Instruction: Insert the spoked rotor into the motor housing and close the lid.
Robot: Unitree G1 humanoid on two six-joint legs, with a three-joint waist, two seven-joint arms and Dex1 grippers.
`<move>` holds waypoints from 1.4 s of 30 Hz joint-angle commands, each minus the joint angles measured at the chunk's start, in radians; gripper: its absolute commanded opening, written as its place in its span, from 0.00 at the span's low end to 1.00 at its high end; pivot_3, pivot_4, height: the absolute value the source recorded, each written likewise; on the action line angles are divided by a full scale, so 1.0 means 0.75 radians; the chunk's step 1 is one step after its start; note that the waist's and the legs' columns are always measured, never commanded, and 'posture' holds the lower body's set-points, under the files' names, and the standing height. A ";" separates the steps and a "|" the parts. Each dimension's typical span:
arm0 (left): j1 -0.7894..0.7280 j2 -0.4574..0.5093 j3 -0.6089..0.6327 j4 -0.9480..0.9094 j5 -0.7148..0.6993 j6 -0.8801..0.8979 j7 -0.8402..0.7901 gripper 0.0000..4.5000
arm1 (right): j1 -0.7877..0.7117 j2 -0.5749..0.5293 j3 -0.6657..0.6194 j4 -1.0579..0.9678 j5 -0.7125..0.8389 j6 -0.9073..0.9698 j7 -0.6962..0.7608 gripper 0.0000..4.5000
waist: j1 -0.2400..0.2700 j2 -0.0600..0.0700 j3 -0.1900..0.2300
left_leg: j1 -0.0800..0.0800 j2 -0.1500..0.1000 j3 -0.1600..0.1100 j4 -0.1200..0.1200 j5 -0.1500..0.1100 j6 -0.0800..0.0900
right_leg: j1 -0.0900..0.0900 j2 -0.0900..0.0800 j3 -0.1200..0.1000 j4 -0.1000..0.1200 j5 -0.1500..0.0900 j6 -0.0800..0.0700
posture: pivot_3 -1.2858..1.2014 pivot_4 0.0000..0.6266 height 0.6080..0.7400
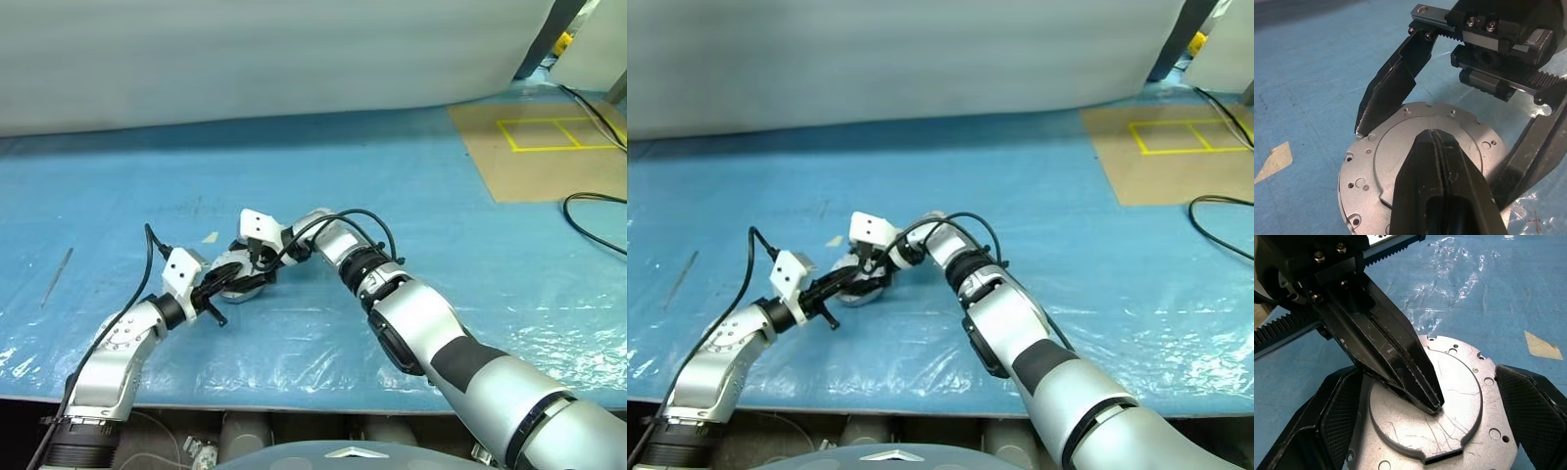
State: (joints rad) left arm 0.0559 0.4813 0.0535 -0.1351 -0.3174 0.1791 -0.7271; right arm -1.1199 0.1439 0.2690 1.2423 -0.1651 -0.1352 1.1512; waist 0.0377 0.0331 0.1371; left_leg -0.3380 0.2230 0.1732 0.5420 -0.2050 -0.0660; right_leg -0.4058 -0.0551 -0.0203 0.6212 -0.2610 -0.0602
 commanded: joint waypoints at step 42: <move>0.015 0.022 -0.062 0.189 0.111 -0.034 0.025 0.00 | 0.088 0.138 -0.451 -0.108 0.467 1.577 -0.310 0.99 | -0.016 -0.008 -0.010 | 0.008 0.000 0.000 -0.008 0.001 -0.002 | 0.007 0.001 0.000 -0.004 -0.001 0.000 | 0.52 0.24 1.00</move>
State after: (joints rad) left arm 0.0293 0.4907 0.0485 -0.0754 -0.2859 0.1161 -0.7098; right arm -1.0938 0.1447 -0.0334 1.1110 0.1331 0.9620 0.9648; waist 0.0257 0.0275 0.1299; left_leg -0.3321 0.2227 0.1736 0.5354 -0.2032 -0.0701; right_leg -0.4006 -0.0541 -0.0208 0.6182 -0.2618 -0.0604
